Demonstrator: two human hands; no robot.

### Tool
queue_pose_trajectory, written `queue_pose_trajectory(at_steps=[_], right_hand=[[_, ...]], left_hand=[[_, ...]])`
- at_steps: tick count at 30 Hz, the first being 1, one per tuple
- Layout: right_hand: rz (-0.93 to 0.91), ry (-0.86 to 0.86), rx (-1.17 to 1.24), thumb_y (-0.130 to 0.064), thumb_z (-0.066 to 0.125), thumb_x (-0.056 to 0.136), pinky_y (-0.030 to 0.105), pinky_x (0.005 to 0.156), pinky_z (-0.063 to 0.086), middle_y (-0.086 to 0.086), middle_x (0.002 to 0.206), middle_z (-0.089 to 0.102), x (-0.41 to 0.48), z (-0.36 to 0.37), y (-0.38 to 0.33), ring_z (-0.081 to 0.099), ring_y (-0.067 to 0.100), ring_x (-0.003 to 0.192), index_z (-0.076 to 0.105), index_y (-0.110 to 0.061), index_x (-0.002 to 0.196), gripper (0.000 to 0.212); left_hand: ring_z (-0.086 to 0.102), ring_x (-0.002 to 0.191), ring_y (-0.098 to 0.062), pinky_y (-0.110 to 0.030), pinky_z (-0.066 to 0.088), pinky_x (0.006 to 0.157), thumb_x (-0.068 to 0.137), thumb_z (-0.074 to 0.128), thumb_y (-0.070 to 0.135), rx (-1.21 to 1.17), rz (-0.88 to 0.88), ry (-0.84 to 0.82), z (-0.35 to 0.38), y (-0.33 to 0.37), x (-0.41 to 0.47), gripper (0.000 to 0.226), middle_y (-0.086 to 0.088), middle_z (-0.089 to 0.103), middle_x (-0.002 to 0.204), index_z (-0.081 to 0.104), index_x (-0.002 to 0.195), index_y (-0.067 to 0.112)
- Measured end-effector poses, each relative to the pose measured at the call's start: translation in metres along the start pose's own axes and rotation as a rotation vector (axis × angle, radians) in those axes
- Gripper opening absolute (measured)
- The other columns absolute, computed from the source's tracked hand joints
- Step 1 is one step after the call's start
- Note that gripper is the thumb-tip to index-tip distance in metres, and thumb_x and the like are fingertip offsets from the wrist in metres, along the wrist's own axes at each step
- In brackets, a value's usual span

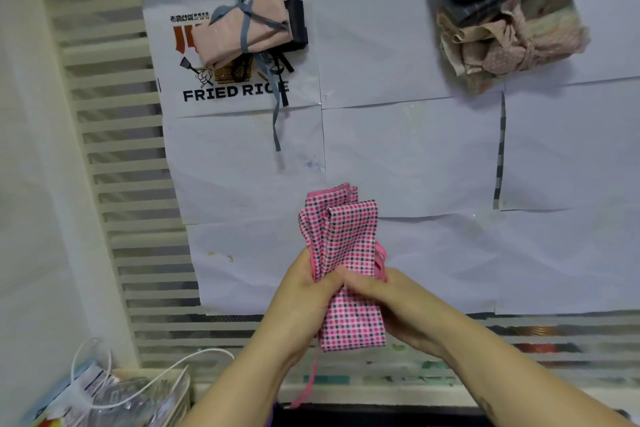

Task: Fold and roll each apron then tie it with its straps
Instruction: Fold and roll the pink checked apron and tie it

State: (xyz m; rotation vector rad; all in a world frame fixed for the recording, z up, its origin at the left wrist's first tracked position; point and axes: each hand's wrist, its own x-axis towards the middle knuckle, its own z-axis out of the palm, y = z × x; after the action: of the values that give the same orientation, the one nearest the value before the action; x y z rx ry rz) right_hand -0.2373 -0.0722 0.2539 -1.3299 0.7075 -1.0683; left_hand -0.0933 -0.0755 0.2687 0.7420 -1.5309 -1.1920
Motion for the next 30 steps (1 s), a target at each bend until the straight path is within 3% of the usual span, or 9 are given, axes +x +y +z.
queue_pose_trajectory(at_steps=[5, 9, 11, 13, 15, 18, 21, 24, 30], right_hand=[[-0.015, 0.173, -0.149, -0.026, 0.066, 0.083, 0.042, 0.094, 0.052, 0.01, 0.108, 0.072, -0.01, -0.018, -0.007, 0.068, 0.026, 0.101, 0.064, -0.01, 0.115, 0.037], [-0.012, 0.235, -0.152, -0.026, 0.066, 0.082, 0.042, 0.095, 0.05, 0.006, 0.109, 0.072, -0.019, -0.034, -0.015, 0.068, 0.024, 0.101, 0.064, -0.013, 0.116, 0.037], [-0.022, 0.242, -0.172, -0.026, 0.065, 0.081, 0.038, 0.094, 0.05, 0.004, 0.109, 0.072, -0.022, -0.037, -0.018, 0.068, 0.021, 0.101, 0.064, -0.014, 0.116, 0.037], [-0.038, 0.237, -0.123, -0.025, 0.065, 0.08, 0.036, 0.091, 0.051, 0.005, 0.109, 0.072, -0.025, -0.04, -0.021, 0.068, 0.021, 0.101, 0.063, -0.013, 0.116, 0.038], [-0.047, 0.221, 0.005, -0.022, 0.063, 0.08, 0.038, 0.091, 0.051, 0.009, 0.11, 0.071, -0.028, -0.043, -0.024, 0.068, 0.024, 0.101, 0.062, -0.011, 0.117, 0.038], [-0.041, 0.155, 0.088, -0.018, 0.06, 0.082, 0.043, 0.094, 0.051, 0.014, 0.112, 0.069, -0.03, -0.044, -0.029, 0.067, 0.028, 0.101, 0.059, -0.007, 0.119, 0.039], [-0.011, 0.11, 0.12, -0.018, 0.06, 0.081, 0.039, 0.087, 0.054, 0.013, 0.107, 0.071, -0.029, -0.042, -0.031, 0.068, 0.026, 0.097, 0.059, -0.007, 0.119, 0.039], [-0.015, 0.104, 0.144, -0.017, 0.059, 0.081, 0.037, 0.084, 0.055, 0.012, 0.104, 0.071, -0.029, -0.041, -0.034, 0.069, 0.025, 0.094, 0.06, -0.007, 0.116, 0.036], [-0.011, 0.093, 0.243, -0.015, 0.057, 0.08, 0.037, 0.078, 0.058, 0.012, 0.097, 0.072, -0.029, -0.04, -0.036, 0.07, 0.025, 0.086, 0.059, -0.006, 0.116, 0.037]], left_hand=[[0.068, 0.101, -0.017, -0.03, 0.055, 0.083, 0.096, 0.049, 0.02, -0.076, -0.087, -0.059, 0.004, -0.006, 0.007, 0.026, -0.001, 0.071, 0.11, 0.059, 0.119, 0.015], [0.065, 0.097, -0.004, -0.025, 0.051, 0.087, 0.097, 0.05, 0.026, 0.292, -0.018, -0.059, 0.001, -0.013, 0.01, 0.021, 0.015, 0.071, 0.103, 0.065, 0.112, 0.029], [0.061, 0.076, 0.009, -0.01, 0.044, 0.071, 0.097, 0.05, 0.025, 0.434, 0.03, -0.044, 0.005, -0.011, 0.011, 0.019, 0.025, 0.069, 0.083, 0.068, 0.104, 0.03], [0.056, 0.067, 0.007, -0.006, 0.039, 0.06, 0.098, 0.048, 0.029, 0.585, 0.054, -0.008, 0.007, -0.011, 0.015, 0.022, 0.022, 0.064, 0.073, 0.069, 0.097, 0.023], [0.054, 0.069, -0.007, -0.01, 0.04, 0.061, 0.099, 0.044, 0.034, 0.734, 0.055, -0.005, 0.007, -0.013, 0.021, 0.034, 0.003, 0.06, 0.083, 0.067, 0.091, 0.01], [0.059, 0.069, -0.007, -0.017, 0.048, 0.071, 0.1, 0.046, 0.028, 0.645, -0.033, -0.153, 0.013, -0.013, 0.022, 0.032, 0.001, 0.063, 0.079, 0.067, 0.086, 0.008], [0.067, 0.09, -0.003, -0.023, 0.051, 0.088, 0.099, 0.049, 0.024, 0.52, -0.052, -0.188, 0.023, -0.012, 0.02, 0.023, 0.013, 0.073, 0.097, 0.072, 0.102, 0.021], [0.067, 0.09, 0.0, -0.018, 0.05, 0.085, 0.099, 0.05, 0.022, 0.459, -0.009, -0.094, 0.024, -0.01, 0.02, 0.023, 0.015, 0.073, 0.096, 0.072, 0.102, 0.021], [0.064, 0.091, 0.004, -0.005, 0.047, 0.078, 0.101, 0.044, 0.027, 0.499, 0.044, -0.101, 0.028, -0.007, 0.016, 0.026, 0.018, 0.072, 0.097, 0.07, 0.103, 0.028]])
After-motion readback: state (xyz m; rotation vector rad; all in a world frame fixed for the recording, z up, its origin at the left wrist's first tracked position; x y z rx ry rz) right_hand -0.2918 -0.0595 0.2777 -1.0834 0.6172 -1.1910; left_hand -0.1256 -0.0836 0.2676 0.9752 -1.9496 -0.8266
